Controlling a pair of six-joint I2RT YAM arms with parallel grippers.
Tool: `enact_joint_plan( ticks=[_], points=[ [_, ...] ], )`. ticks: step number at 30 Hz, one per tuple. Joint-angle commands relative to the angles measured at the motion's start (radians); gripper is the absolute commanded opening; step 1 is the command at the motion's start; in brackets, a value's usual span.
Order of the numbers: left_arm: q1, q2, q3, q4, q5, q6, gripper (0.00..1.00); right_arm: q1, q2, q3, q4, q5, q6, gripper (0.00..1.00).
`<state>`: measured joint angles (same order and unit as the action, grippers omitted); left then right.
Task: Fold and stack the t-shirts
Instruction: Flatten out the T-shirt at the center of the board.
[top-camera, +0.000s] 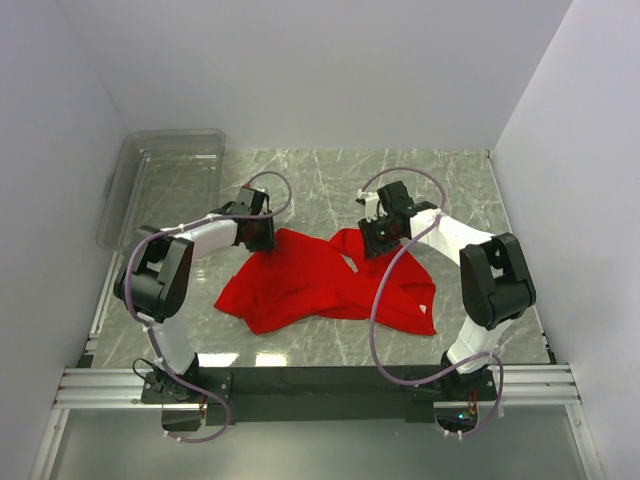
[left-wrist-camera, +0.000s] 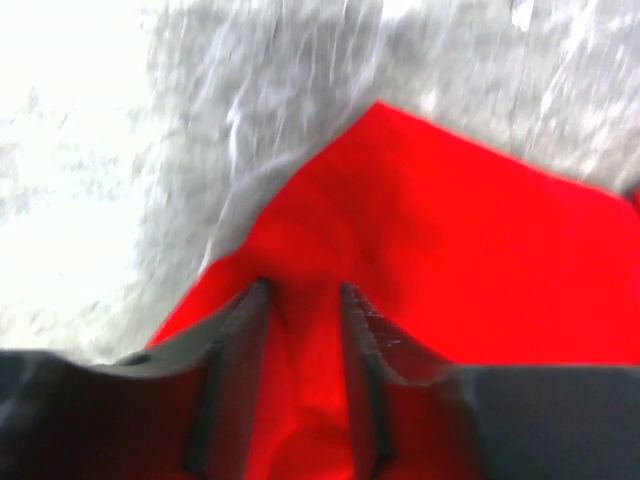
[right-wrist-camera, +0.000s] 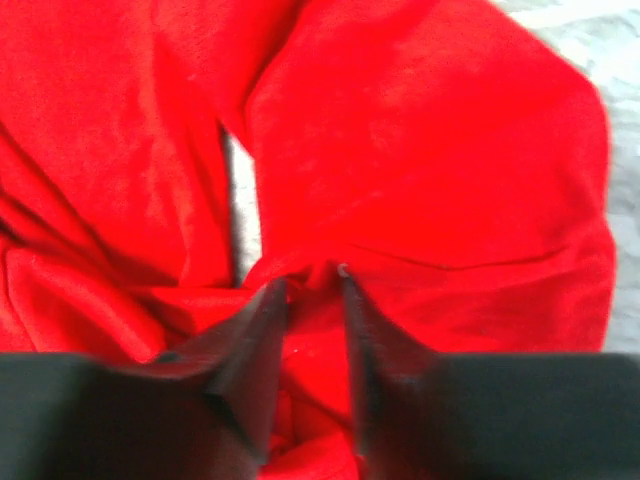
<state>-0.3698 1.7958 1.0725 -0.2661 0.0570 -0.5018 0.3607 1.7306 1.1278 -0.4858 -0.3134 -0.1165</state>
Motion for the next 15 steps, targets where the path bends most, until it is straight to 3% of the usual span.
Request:
enact_joint_plan(
  ticks=[1,2,3,4,5,11,15],
  points=[
    [-0.014,0.069,0.041,0.007,-0.048,0.006,0.32,0.012,0.006,0.026,0.047,0.099,0.066,0.29],
    [-0.015,0.088,0.052,0.004,-0.051,0.006,0.24,0.012,0.006,0.030,0.050,0.111,0.067,0.22],
    [-0.017,0.092,0.055,0.007,-0.054,0.009,0.06,0.004,0.001,0.030,0.056,0.115,0.069,0.10],
    [-0.018,0.091,0.056,0.008,-0.054,0.009,0.01,-0.003,-0.005,0.032,0.078,0.120,0.071,0.04],
    [-0.020,0.077,0.058,0.010,-0.090,0.009,0.01,-0.014,-0.019,0.039,0.087,0.126,0.075,0.00],
    [-0.020,-0.039,0.063,0.013,-0.247,0.034,0.01,-0.160,-0.016,0.177,0.153,0.135,0.084,0.00],
    [-0.020,-0.049,0.083,-0.008,-0.333,0.055,0.00,-0.235,0.010,0.237,0.307,0.268,0.110,0.00]
  ],
)
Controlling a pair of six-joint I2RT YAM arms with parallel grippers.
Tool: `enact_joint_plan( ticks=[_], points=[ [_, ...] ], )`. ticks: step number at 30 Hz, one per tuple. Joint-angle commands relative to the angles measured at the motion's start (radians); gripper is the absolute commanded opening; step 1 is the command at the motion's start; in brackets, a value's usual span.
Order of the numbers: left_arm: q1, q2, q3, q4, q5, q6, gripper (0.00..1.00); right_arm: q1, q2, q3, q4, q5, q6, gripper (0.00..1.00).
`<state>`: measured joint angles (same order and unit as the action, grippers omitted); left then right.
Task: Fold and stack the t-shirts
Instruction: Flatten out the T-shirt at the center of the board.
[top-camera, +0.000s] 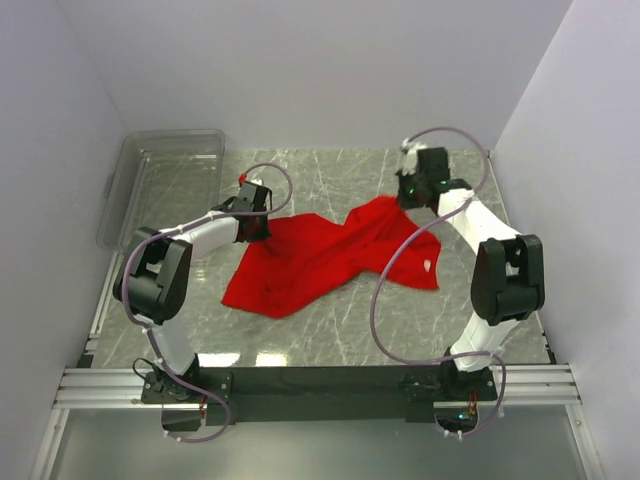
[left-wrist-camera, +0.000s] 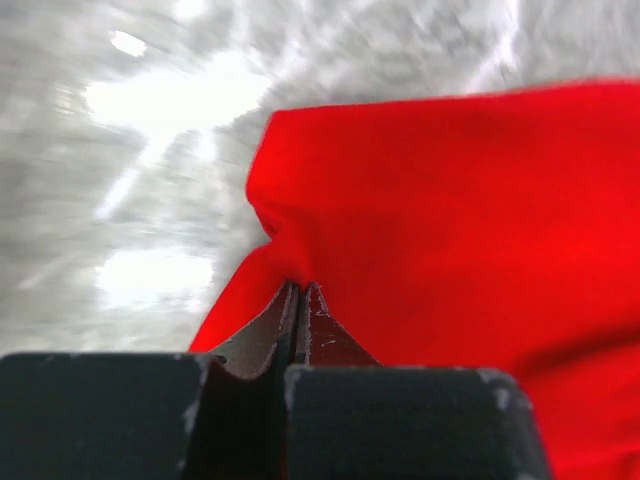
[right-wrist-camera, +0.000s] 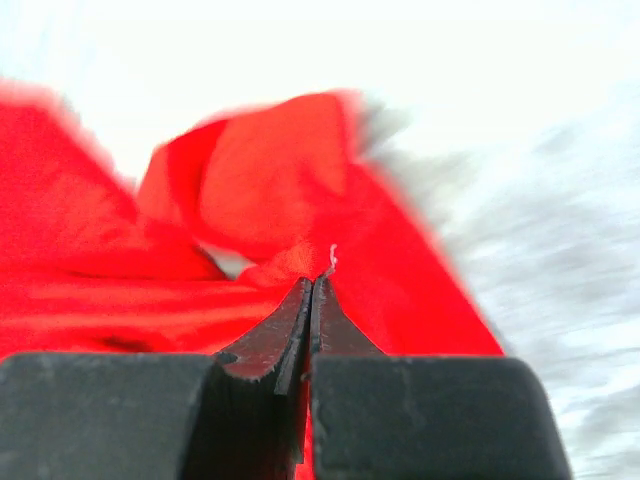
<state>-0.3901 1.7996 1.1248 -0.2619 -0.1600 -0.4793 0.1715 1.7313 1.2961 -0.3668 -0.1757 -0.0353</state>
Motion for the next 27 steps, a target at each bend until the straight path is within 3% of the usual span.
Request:
enact_joint_plan(
  ticks=[1,4,8,9,10,11,12,14,16,17,18,22,27],
  points=[
    [0.002,-0.048,0.042,-0.020,-0.148,0.036,0.01,-0.058,0.040,0.106,0.203,0.174,0.063,0.00],
    [0.011,-0.022,0.065,-0.023,-0.187,0.038,0.00,-0.087,0.109,0.169,0.275,0.303,0.110,0.00],
    [0.022,0.021,0.127,-0.004,-0.182,0.045,0.01,-0.109,0.233,0.287,0.296,0.270,0.126,0.04],
    [0.022,0.029,0.145,0.006,-0.158,0.050,0.01,-0.110,0.266,0.326,0.240,0.225,0.111,0.15],
    [0.022,0.046,0.185,0.004,-0.145,0.051,0.02,-0.110,0.318,0.413,0.203,0.176,0.089,0.38],
    [0.022,0.052,0.206,0.001,-0.132,0.051,0.06,-0.110,0.336,0.451,0.171,0.130,0.071,0.45],
    [0.022,0.053,0.225,-0.008,-0.119,0.053,0.23,-0.112,0.346,0.483,0.111,0.110,0.054,0.48],
    [0.022,0.029,0.259,-0.005,-0.107,0.059,0.43,-0.121,0.301,0.477,0.101,0.021,-0.047,0.60],
    [0.022,-0.006,0.256,0.013,-0.076,0.070,0.52,-0.136,0.195,0.374,0.106,-0.048,-0.212,0.69],
    [0.022,-0.049,0.251,0.018,-0.064,0.086,0.59,-0.147,0.160,0.335,0.098,-0.182,-0.285,0.75],
    [0.022,-0.071,0.244,0.023,-0.021,0.096,0.61,-0.167,0.133,0.287,0.044,-0.215,-0.405,0.76],
    [0.022,-0.198,0.146,0.019,0.086,0.097,0.64,-0.224,0.169,0.318,-0.219,-0.287,-0.609,0.75],
    [0.022,-0.310,-0.037,0.044,0.183,0.019,0.64,-0.250,0.302,0.423,-0.314,-0.312,-0.580,0.73]
  ],
)
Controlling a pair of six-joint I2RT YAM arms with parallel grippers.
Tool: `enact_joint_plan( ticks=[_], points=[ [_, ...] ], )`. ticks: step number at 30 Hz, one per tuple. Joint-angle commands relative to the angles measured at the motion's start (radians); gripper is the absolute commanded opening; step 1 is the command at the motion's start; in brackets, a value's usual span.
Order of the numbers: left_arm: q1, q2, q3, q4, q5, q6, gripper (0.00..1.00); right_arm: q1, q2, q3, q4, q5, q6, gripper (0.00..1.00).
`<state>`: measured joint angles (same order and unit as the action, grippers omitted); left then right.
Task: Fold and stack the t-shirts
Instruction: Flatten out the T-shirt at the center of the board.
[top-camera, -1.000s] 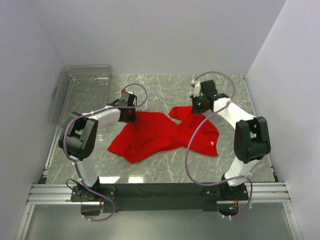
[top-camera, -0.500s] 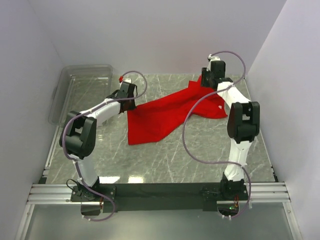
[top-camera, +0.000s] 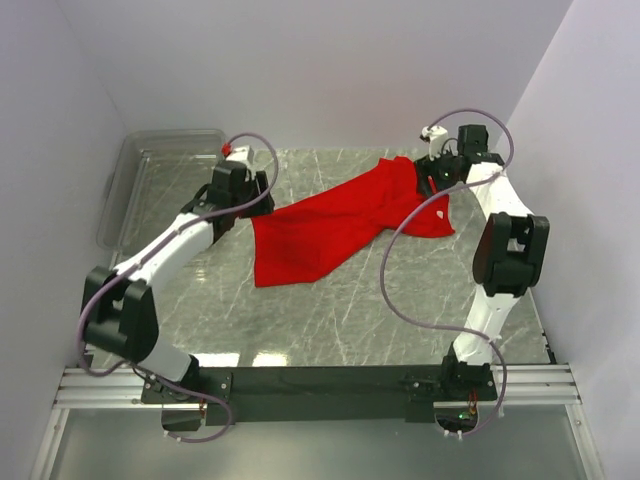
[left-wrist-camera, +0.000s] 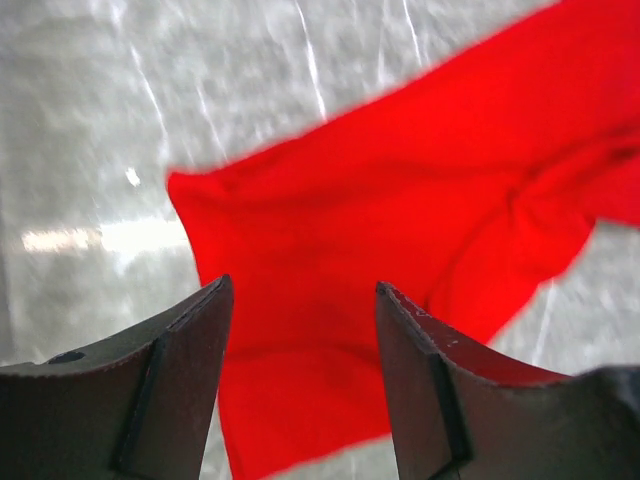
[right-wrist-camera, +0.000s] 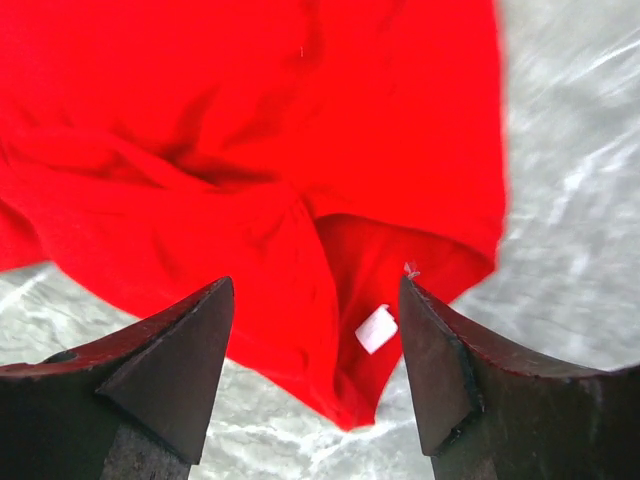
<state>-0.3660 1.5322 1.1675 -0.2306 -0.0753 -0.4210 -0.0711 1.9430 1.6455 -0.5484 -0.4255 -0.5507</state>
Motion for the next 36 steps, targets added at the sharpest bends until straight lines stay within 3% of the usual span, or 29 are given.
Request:
enact_joint_plan(
  ticks=[1,9,11,12,13,15,16,19,23,27,36],
  points=[
    [-0.004,-0.075,-0.136,0.014,0.103,-0.053,0.64,-0.004,0.115,0.101,-0.146,-0.080,-0.057,0.73],
    [-0.002,-0.228,-0.363,0.063,0.112,-0.168,0.65,0.027,0.324,0.350,-0.283,-0.087,-0.071,0.73],
    [-0.002,-0.260,-0.391,0.068,0.108,-0.193,0.65,0.031,0.329,0.341,-0.266,-0.069,-0.068,0.68],
    [-0.002,-0.267,-0.413,0.068,0.105,-0.197,0.65,0.033,0.324,0.330,-0.260,-0.071,-0.066,0.63],
    [-0.002,-0.279,-0.420,0.066,0.104,-0.205,0.65,0.031,0.320,0.327,-0.266,-0.082,-0.072,0.46],
    [-0.004,-0.288,-0.430,0.060,0.103,-0.206,0.65,0.028,0.283,0.295,-0.298,-0.117,-0.103,0.28],
    [-0.002,-0.299,-0.440,0.054,0.098,-0.205,0.65,0.025,0.257,0.265,-0.298,-0.130,-0.116,0.15],
    [-0.002,-0.313,-0.451,0.042,0.088,-0.196,0.65,0.004,0.093,0.073,-0.242,-0.185,-0.162,0.00],
    [-0.002,-0.323,-0.460,0.043,0.095,-0.183,0.65,-0.042,-0.133,-0.156,-0.196,-0.262,-0.235,0.00],
    [-0.002,-0.320,-0.474,0.062,0.126,-0.167,0.65,-0.064,-0.309,-0.366,-0.142,-0.225,-0.253,0.00],
    [-0.001,-0.305,-0.477,0.037,0.163,-0.111,0.65,-0.107,-0.443,-0.581,-0.180,-0.115,-0.379,0.00]
  ],
)
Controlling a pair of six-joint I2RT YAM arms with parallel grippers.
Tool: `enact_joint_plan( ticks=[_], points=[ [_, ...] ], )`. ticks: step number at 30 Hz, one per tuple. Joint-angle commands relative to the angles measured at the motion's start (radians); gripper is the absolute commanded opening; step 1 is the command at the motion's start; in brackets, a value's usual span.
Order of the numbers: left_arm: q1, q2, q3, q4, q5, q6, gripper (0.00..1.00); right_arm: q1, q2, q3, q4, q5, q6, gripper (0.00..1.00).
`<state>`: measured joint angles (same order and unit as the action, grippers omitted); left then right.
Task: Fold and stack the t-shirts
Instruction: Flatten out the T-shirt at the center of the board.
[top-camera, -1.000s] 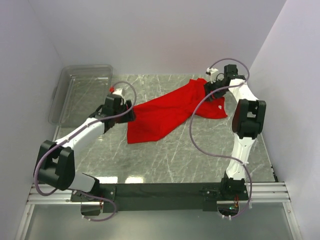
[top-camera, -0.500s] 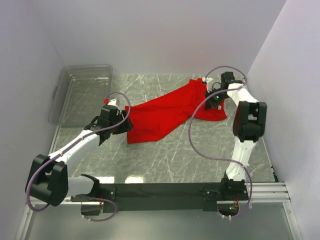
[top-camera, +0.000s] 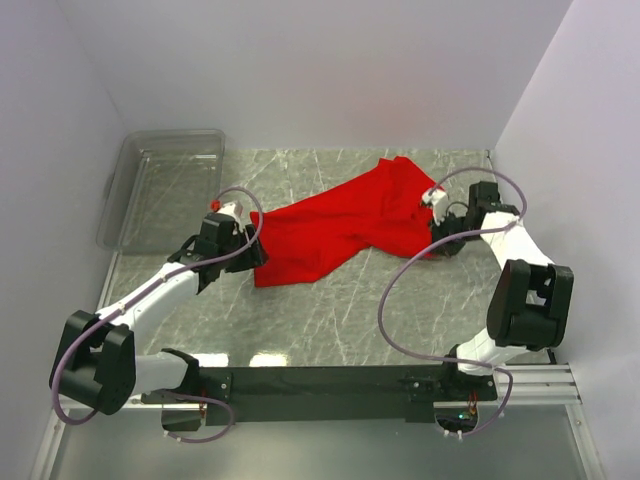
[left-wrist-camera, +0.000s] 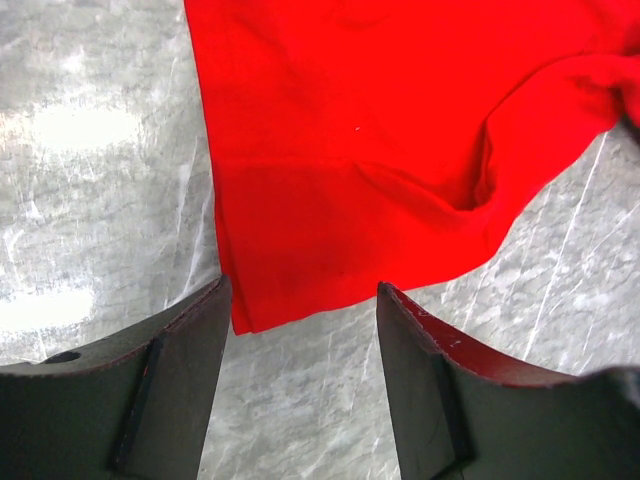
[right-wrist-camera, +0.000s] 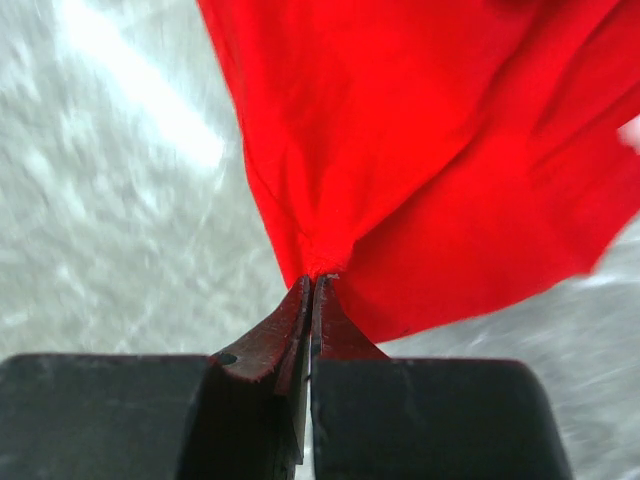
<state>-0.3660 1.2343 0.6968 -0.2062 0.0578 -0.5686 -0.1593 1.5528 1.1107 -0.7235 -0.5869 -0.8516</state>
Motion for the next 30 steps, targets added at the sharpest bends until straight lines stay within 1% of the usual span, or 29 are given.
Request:
enact_joint_plan(
  ticks=[1,5,8,11,12,14,15,17,18,20,22,23,24,27,28,30],
  points=[
    [-0.002,-0.010,-0.008,0.011,0.031,0.039,0.65,-0.019,-0.060,-0.060,-0.016,0.051,-0.096,0.00],
    [-0.001,-0.024,-0.025,0.007,0.040,0.039,0.65,-0.028,-0.115,-0.147,-0.051,0.070,-0.193,0.00],
    [-0.002,-0.033,-0.042,0.002,0.039,0.036,0.65,-0.049,-0.186,-0.230,-0.057,0.093,-0.280,0.00],
    [-0.002,-0.033,-0.049,-0.005,0.037,0.035,0.65,-0.083,-0.244,-0.316,-0.080,0.137,-0.418,0.00],
    [-0.001,-0.029,-0.048,-0.009,0.036,0.036,0.65,-0.094,-0.249,-0.327,-0.082,0.148,-0.437,0.00],
    [-0.002,-0.024,-0.042,-0.019,0.027,0.039,0.65,-0.135,-0.241,-0.336,-0.080,0.176,-0.448,0.04],
    [-0.001,-0.018,-0.039,-0.022,0.024,0.042,0.65,-0.155,-0.235,-0.331,-0.077,0.177,-0.443,0.19],
    [-0.002,-0.015,-0.027,-0.030,0.014,0.045,0.65,-0.216,-0.212,-0.290,-0.086,0.153,-0.417,0.38],
    [-0.001,-0.012,-0.023,-0.038,0.010,0.049,0.66,-0.238,-0.206,-0.267,-0.102,0.128,-0.409,0.49],
    [-0.002,-0.009,-0.010,-0.045,-0.004,0.052,0.66,-0.261,-0.192,-0.192,-0.125,0.049,-0.347,0.56],
    [-0.002,-0.006,-0.002,-0.059,-0.016,0.053,0.66,-0.260,-0.178,-0.151,-0.136,-0.002,-0.299,0.59],
    [-0.002,-0.007,0.009,-0.062,-0.022,0.056,0.66,-0.256,-0.154,-0.122,-0.136,-0.057,-0.241,0.61],
    [-0.002,-0.010,0.010,-0.068,-0.038,0.056,0.66,-0.240,-0.133,-0.106,-0.139,-0.076,-0.215,0.61],
    [-0.002,-0.027,0.026,-0.087,-0.055,0.047,0.67,-0.178,-0.034,-0.058,-0.136,-0.090,-0.092,0.61],
    [-0.002,-0.033,0.027,-0.099,-0.084,0.046,0.67,-0.169,-0.013,-0.051,-0.133,-0.094,-0.063,0.61],
    [-0.002,-0.059,0.030,-0.108,-0.105,0.032,0.68,-0.145,0.038,-0.035,-0.111,-0.058,0.026,0.61]
  ],
)
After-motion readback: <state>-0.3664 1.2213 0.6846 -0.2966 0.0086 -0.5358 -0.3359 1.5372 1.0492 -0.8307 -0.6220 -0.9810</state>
